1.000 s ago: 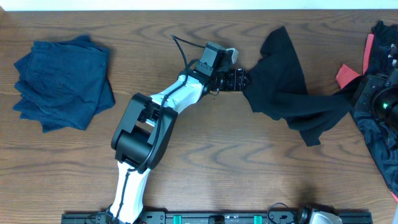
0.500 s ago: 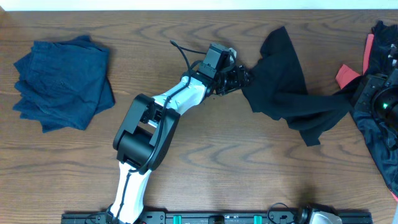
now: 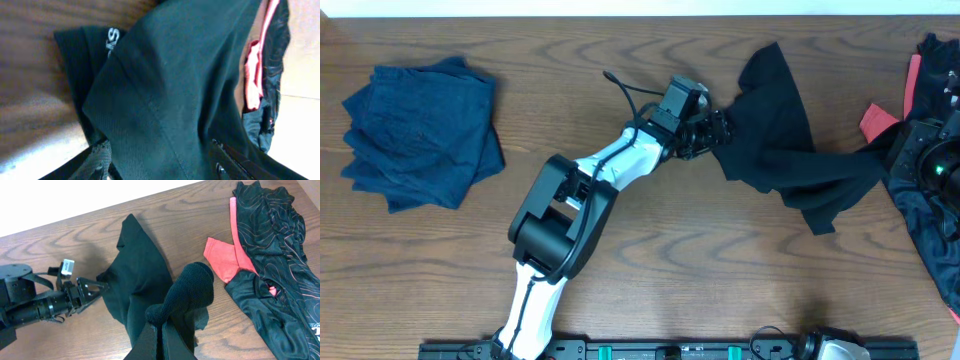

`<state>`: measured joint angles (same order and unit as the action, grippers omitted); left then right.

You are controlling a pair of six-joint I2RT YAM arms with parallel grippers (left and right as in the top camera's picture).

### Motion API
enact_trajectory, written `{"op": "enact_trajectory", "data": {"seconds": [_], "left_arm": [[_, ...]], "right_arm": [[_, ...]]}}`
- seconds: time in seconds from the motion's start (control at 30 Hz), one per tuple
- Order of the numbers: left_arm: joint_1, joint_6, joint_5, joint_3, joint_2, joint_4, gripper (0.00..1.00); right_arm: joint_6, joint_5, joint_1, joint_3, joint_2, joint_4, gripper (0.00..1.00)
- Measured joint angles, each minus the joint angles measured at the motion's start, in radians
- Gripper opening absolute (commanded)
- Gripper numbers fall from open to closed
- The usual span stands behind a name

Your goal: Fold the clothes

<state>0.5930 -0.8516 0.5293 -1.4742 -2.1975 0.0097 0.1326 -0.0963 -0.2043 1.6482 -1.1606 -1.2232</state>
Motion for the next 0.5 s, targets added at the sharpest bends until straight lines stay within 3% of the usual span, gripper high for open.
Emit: {"op": "enact_trajectory", "data": {"seconds": [0.27, 0.5], "left_arm": [[0.006, -0.04, -0.034, 0.0, -0.018, 0.007, 0.65], [0.006, -0.043, -0.04, 0.001, -0.039, 0.117, 0.65]], "right_arm": [[0.0, 0.0, 0.0, 0.0, 0.0, -0.009, 0.01], [0.0, 0.0, 0.0, 0.0, 0.0, -0.01, 0.01]]}}
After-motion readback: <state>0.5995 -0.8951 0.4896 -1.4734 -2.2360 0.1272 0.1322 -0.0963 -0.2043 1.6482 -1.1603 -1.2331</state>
